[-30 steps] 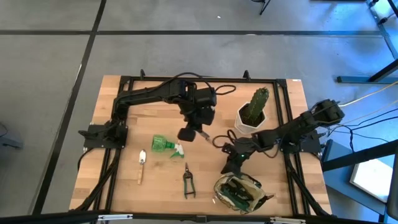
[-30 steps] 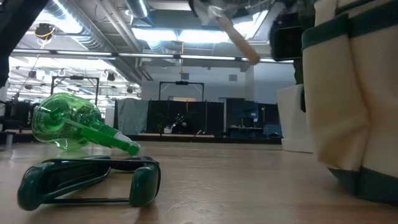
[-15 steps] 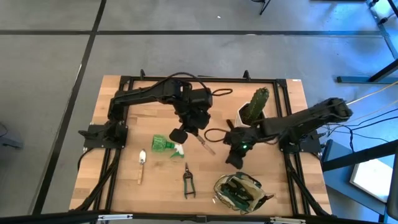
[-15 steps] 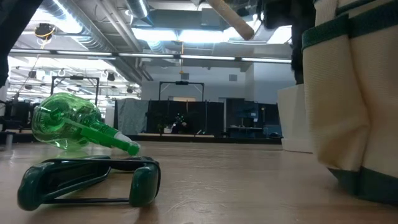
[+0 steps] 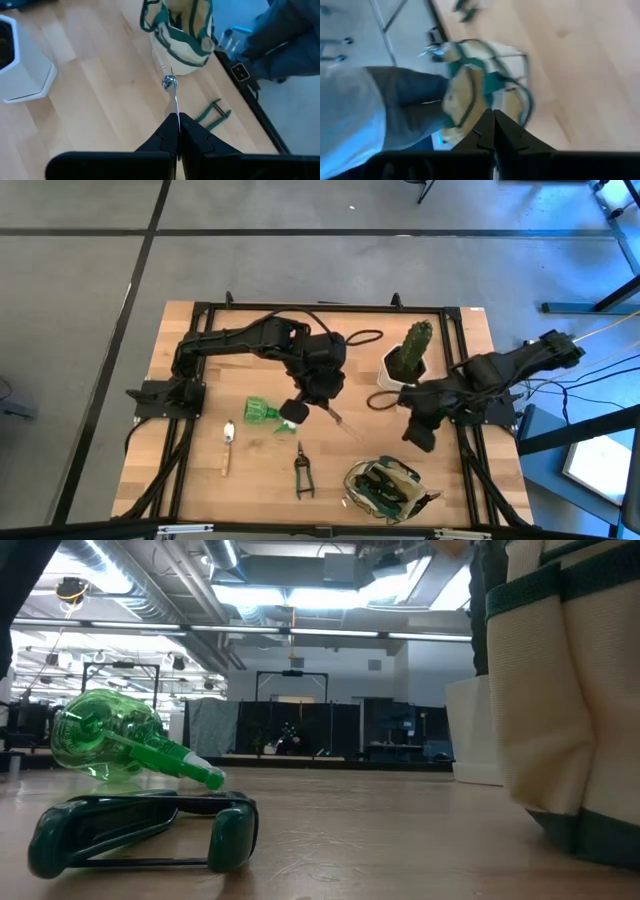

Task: Pick & Place Garden tools in Gardening bag
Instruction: Put the right hand trowel into the side pocket of the white bag

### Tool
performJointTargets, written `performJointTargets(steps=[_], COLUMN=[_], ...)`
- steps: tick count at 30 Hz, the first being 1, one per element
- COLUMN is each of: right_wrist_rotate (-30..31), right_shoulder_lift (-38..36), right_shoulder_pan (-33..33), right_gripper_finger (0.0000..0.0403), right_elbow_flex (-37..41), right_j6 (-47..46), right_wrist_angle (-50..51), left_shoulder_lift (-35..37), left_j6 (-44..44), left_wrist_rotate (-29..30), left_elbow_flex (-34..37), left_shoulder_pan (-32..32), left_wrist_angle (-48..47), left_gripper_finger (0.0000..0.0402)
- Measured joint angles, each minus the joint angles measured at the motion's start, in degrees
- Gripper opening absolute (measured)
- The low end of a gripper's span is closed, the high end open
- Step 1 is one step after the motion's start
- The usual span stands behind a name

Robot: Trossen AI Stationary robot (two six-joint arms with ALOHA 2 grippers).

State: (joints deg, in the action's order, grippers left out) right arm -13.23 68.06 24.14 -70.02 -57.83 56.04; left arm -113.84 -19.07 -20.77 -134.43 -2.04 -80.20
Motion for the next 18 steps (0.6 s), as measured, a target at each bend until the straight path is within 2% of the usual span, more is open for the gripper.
performJointTargets(steps=[5,7,13,18], right_wrist_rotate=[0.3,2.0,8.9,8.9], right_shoulder_lift=[0.8,2.0,6.3,11.4], right_shoulder_pan=[5.6,7.7,12.3,12.7], right_gripper_finger=[0.0035,0.0059,0.0149,0.0196], right_elbow_flex=[-1.1,-1.1,-1.0,-1.0], right_j6=[0.3,0.1,-0.4,-4.6], right_wrist_angle=[-0.4,-0.5,-0.9,-4.1], left_shoulder_lift=[-1.0,-2.1,-5.4,-5.5], left_j6=[2.5,4.3,5.7,4.1], left_wrist_rotate=[0.2,0.1,2.5,2.8], left_elbow_flex=[0.0,0.0,0.0,0.0], left_shoulder_pan=[-1.0,-1.7,-3.6,-4.0], left_wrist_angle=[4.5,6.2,3.3,4.4], left_gripper_finger=[0.0001,0.0001,0.0001,0.0001])
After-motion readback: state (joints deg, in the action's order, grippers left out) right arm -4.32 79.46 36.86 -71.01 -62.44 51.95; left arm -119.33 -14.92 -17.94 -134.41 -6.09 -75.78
